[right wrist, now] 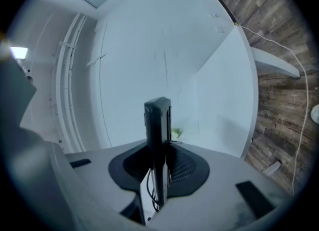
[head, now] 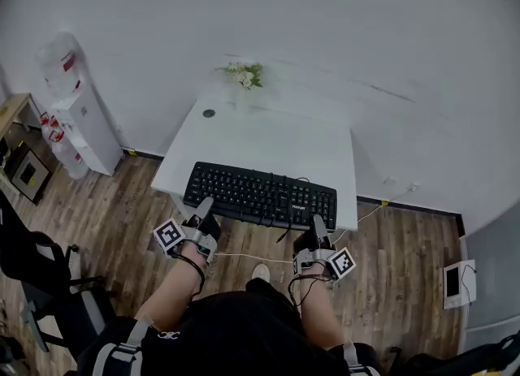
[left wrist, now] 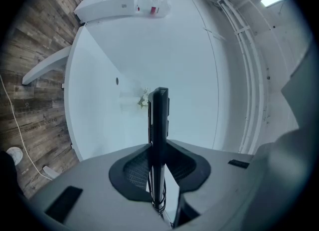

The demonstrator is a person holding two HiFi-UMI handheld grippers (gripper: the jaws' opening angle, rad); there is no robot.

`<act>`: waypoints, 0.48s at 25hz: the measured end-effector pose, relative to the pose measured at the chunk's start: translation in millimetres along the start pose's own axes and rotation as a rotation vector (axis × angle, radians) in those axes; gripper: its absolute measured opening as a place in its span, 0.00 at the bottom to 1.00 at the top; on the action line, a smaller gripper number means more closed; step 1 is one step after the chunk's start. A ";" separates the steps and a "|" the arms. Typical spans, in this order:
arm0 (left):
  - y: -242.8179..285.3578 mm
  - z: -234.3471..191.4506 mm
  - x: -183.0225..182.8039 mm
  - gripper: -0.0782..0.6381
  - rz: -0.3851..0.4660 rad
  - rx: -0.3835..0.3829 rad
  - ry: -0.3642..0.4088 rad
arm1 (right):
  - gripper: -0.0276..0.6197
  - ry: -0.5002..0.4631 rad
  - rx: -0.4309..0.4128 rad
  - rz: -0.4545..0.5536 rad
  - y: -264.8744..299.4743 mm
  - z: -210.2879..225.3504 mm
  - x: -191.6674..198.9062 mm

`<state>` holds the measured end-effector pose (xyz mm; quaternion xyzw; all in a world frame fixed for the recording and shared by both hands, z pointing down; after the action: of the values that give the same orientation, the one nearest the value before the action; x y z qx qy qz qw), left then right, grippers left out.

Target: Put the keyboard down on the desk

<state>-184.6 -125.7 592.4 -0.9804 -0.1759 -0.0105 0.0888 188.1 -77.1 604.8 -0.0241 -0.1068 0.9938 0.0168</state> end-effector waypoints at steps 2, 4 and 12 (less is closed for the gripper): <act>19.7 -6.3 2.5 0.21 -0.001 -0.014 -0.008 | 0.16 -0.002 0.013 0.001 19.2 5.1 -10.6; 39.4 -10.4 3.2 0.21 0.002 -0.024 -0.019 | 0.16 -0.006 0.021 -0.003 38.7 8.4 -19.3; 133.2 -25.1 6.7 0.21 0.023 -0.042 -0.014 | 0.16 -0.003 0.039 -0.028 131.7 23.8 -59.9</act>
<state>-132.0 -250.7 594.7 -0.9840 -0.1647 -0.0062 0.0671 242.9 -213.0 602.6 -0.0210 -0.0876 0.9955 0.0308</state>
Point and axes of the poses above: the fingertips, and each gripper's own axes: y forward along the fingers, z to its right, x out of its underside, the point moved 9 cm from there along -y, backward along the fingers, and after that the axes turned 10 degrees about z, right-handed, at the moved point
